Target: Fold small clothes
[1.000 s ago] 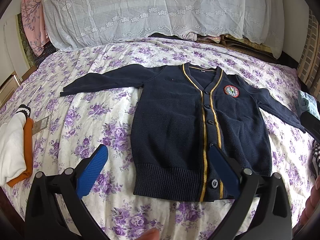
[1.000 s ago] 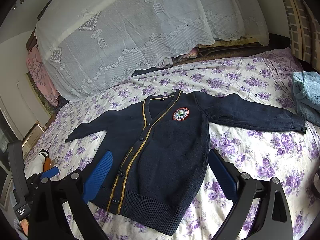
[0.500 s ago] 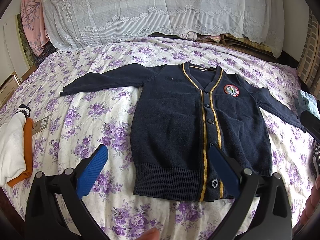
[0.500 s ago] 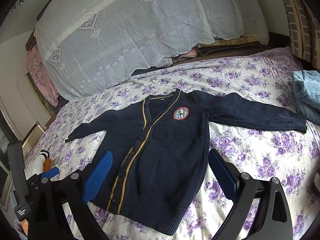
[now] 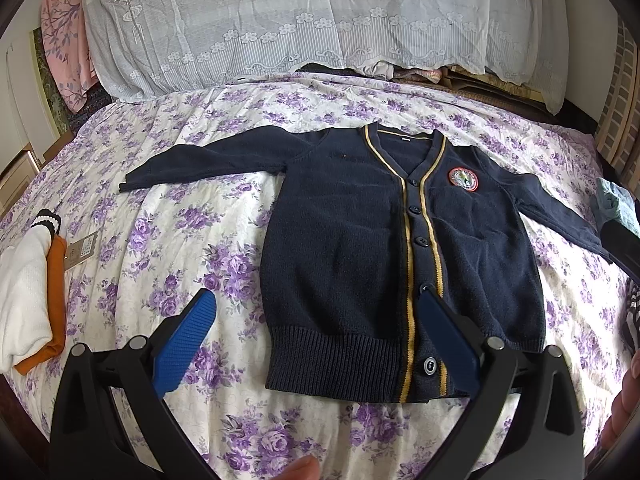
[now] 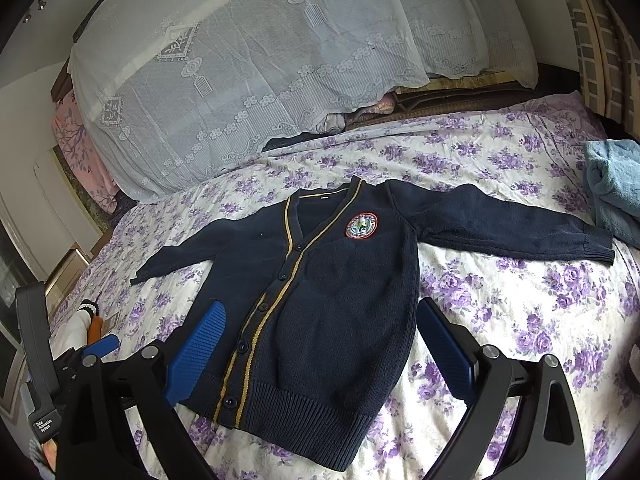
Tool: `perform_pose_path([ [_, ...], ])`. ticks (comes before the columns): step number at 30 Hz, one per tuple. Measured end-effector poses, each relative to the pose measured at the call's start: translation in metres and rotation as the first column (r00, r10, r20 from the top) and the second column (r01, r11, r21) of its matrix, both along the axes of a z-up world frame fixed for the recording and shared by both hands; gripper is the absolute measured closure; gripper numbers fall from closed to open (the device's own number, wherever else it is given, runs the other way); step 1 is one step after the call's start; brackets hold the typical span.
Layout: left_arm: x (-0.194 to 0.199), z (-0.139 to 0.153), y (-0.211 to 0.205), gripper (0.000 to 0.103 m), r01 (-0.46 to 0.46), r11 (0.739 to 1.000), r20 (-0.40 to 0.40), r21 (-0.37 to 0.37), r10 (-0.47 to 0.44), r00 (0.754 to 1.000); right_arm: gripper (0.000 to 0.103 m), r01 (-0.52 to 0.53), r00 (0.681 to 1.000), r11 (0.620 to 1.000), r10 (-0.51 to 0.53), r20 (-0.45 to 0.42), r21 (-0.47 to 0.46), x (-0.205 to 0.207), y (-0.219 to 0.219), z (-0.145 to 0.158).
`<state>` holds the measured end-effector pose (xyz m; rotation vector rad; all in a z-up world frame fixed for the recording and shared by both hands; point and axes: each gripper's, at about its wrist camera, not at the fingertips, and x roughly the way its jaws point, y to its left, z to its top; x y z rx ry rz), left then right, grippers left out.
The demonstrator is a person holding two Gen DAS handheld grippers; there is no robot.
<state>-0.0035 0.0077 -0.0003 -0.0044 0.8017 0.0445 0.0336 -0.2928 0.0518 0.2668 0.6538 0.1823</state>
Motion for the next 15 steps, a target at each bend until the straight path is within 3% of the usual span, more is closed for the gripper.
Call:
perform_pose_path([
  [11, -0.001, -0.002, 0.001, 0.004, 0.001, 1.0, -0.006, -0.004, -0.001, 1.0, 0.006, 0.005, 1.0, 1.0, -0.005, -0.006, 0.002, -0.001, -0.001, -0.003],
  [15, 0.004, -0.013, 0.009, 0.004, 0.016, 0.999, -0.035, -0.049, -0.018, 0.999, 0.006, 0.022, 0.999, 1.0, -0.021, -0.035, 0.018, 0.007, -0.008, -0.017],
])
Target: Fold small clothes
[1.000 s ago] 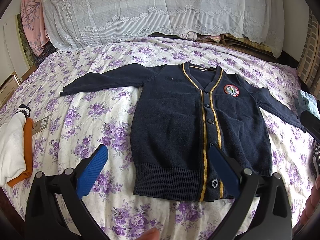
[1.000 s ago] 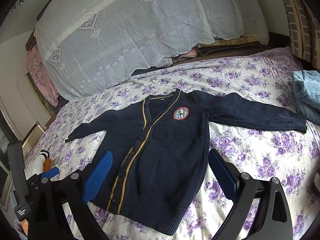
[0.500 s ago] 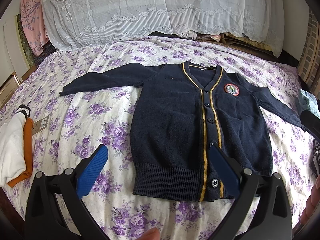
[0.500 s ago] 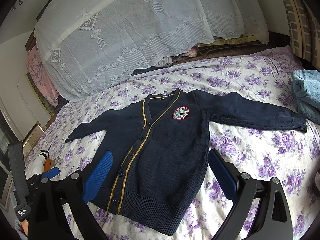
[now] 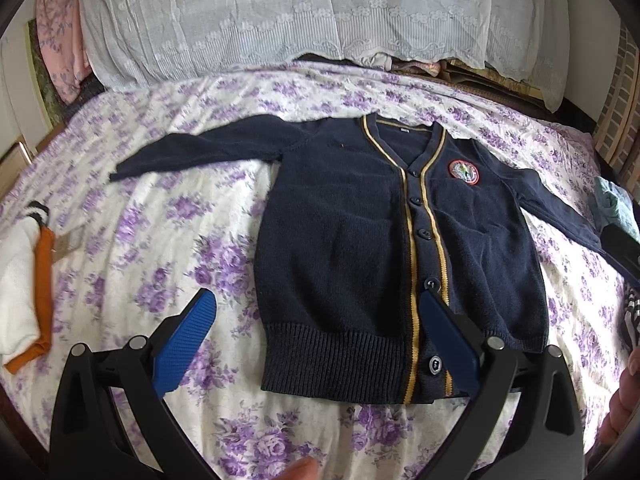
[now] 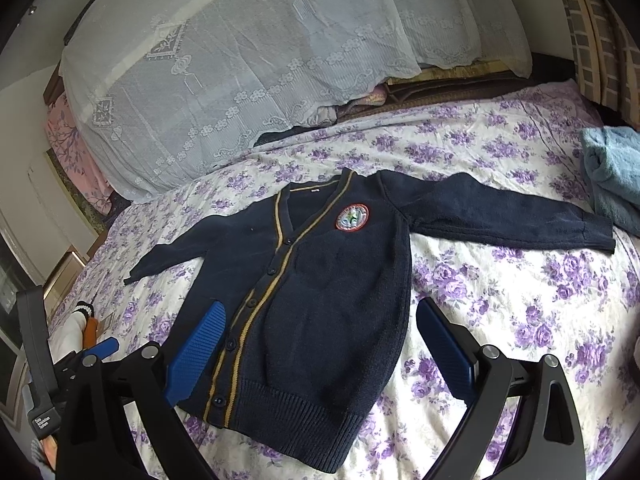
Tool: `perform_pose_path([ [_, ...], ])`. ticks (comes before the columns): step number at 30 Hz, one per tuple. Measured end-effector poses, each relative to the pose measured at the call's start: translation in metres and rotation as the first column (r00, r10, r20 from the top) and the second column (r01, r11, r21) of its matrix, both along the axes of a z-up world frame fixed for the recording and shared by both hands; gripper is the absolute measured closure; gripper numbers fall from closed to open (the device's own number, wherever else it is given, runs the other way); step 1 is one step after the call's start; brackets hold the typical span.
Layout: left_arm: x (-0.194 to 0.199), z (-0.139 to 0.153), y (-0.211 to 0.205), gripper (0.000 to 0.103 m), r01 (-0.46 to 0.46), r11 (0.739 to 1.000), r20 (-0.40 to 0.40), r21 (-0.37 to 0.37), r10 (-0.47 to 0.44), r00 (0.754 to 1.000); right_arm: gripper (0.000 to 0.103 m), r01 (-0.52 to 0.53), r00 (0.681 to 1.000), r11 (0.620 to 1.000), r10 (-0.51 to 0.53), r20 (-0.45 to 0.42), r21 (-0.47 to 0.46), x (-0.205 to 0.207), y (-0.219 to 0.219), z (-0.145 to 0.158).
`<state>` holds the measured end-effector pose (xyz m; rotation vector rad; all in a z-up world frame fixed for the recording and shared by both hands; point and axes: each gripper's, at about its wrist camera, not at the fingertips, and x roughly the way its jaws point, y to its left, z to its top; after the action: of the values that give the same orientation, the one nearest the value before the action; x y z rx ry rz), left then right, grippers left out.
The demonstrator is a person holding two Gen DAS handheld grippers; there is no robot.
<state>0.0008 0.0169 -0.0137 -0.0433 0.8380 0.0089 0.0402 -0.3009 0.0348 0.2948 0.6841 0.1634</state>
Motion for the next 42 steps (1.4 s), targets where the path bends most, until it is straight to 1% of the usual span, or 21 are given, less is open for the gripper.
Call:
perform_pose_path([
  [3, 0.013, -0.018, 0.012, 0.004, 0.001, 0.999, -0.045, -0.044, -0.003, 0.999, 0.006, 0.024, 0.999, 0.999, -0.023, -0.034, 0.031, 0.011, -0.012, -0.015],
  [6, 0.028, -0.031, 0.022, 0.004, -0.012, 0.997, -0.088, -0.082, 0.005, 0.996, 0.006, 0.076, 0.996, 0.992, -0.071, -0.062, 0.096, 0.022, -0.038, -0.031],
  [8, 0.036, -0.035, 0.023, 0.004, -0.008, 0.995, -0.099, -0.096, -0.002, 0.995, 0.006, 0.144, 0.988, 0.978, -0.134, -0.078, 0.153, 0.027, -0.065, -0.041],
  [11, 0.049, -0.031, 0.009, 0.004, 0.029, 0.996, -0.09, -0.081, -0.036, 0.995, 0.006, 0.243, 0.969, 0.942, -0.226, -0.097, 0.233, 0.031, -0.108, -0.055],
  [13, 0.057, -0.027, -0.011, 0.004, 0.078, 0.995, -0.081, -0.063, -0.083, 0.993, 0.008, 0.317, 0.948, 0.907, -0.297, -0.113, 0.276, 0.029, -0.138, -0.063],
  [17, 0.078, -0.022, -0.062, 0.004, 0.178, 0.984, -0.079, -0.026, -0.179, 0.981, 0.013, 0.468, 0.883, 0.812, -0.443, -0.153, 0.349, 0.026, -0.191, -0.076],
  [19, 0.088, -0.023, -0.089, 0.004, 0.224, 0.974, -0.084, -0.003, -0.224, 0.971, 0.016, 0.543, 0.838, 0.746, -0.509, -0.196, 0.386, 0.026, -0.217, -0.085],
  [21, 0.099, -0.022, -0.118, 0.004, 0.271, 0.962, -0.087, 0.011, -0.27, 0.959, 0.019, 0.588, 0.806, 0.691, -0.542, -0.237, 0.421, 0.03, -0.235, -0.095],
  [23, 0.113, -0.02, -0.142, 0.004, 0.299, 0.954, -0.087, 0.025, -0.296, 0.951, 0.02, 0.608, 0.79, 0.66, -0.555, -0.26, 0.441, 0.037, -0.244, -0.1],
  [25, 0.132, -0.018, -0.168, 0.004, 0.326, 0.945, -0.088, 0.029, -0.323, 0.942, 0.02, 0.634, 0.768, 0.633, -0.585, -0.262, 0.445, 0.044, -0.248, -0.101],
  [27, 0.151, -0.016, -0.19, 0.004, 0.334, 0.942, -0.091, 0.028, -0.33, 0.94, 0.02, 0.663, 0.738, 0.595, -0.621, -0.264, 0.455, 0.052, -0.256, -0.104],
  [29, 0.167, -0.015, -0.208, 0.004, 0.334, 0.942, -0.087, 0.037, -0.329, 0.94, 0.028, 0.695, 0.701, 0.555, -0.666, -0.256, 0.458, 0.058, -0.265, -0.108],
  [30, 0.177, -0.015, -0.219, 0.004, 0.327, 0.943, -0.082, 0.052, -0.323, 0.943, 0.036, 0.703, 0.69, 0.552, -0.682, -0.243, 0.448, 0.058, -0.268, -0.108],
  [31, 0.183, -0.015, -0.226, 0.004, 0.322, 0.945, -0.079, 0.062, -0.317, 0.945, 0.051, 0.712, 0.681, 0.562, -0.698, -0.22, 0.421, 0.06, -0.269, -0.108],
  [32, 0.191, -0.017, -0.233, 0.004, 0.317, 0.946, -0.08, 0.071, -0.311, 0.947, 0.058, 0.721, 0.675, 0.575, -0.709, -0.203, 0.387, 0.061, -0.27, -0.109],
  [34, 0.205, -0.022, -0.244, 0.004, 0.307, 0.949, -0.099, 0.073, -0.3, 0.949, 0.09, 0.725, 0.671, 0.579, -0.715, -0.196, 0.374, 0.063, -0.275, -0.113],
  [36, 0.22, -0.028, -0.252, 0.004, 0.29, 0.955, -0.117, 0.07, -0.281, 0.953, 0.096, 0.695, 0.69, 0.573, -0.702, -0.177, 0.435, 0.057, -0.28, -0.112],
  [37, 0.226, -0.03, -0.256, 0.004, 0.282, 0.957, -0.122, 0.071, -0.272, 0.954, 0.096, 0.677, 0.698, 0.582, -0.702, -0.142, 0.45, 0.052, -0.278, -0.106],
  [40, 0.238, -0.034, -0.264, 0.004, 0.266, 0.961, -0.113, 0.071, -0.257, 0.96, 0.096, 0.637, 0.711, 0.636, -0.703, -0.013, 0.435, 0.037, -0.263, -0.081],
  [41, 0.24, -0.036, -0.266, 0.004, 0.264, 0.962, -0.108, 0.07, -0.255, 0.961, 0.096, 0.635, 0.708, 0.647, -0.706, 0.017, 0.423, 0.034, -0.26, -0.075],
  [42, 0.242, -0.041, -0.27, 0.004, 0.262, 0.962, -0.106, 0.081, -0.253, 0.962, 0.096, 0.643, 0.701, 0.646, -0.713, 0.023, 0.41, 0.032, -0.259, -0.074],
])
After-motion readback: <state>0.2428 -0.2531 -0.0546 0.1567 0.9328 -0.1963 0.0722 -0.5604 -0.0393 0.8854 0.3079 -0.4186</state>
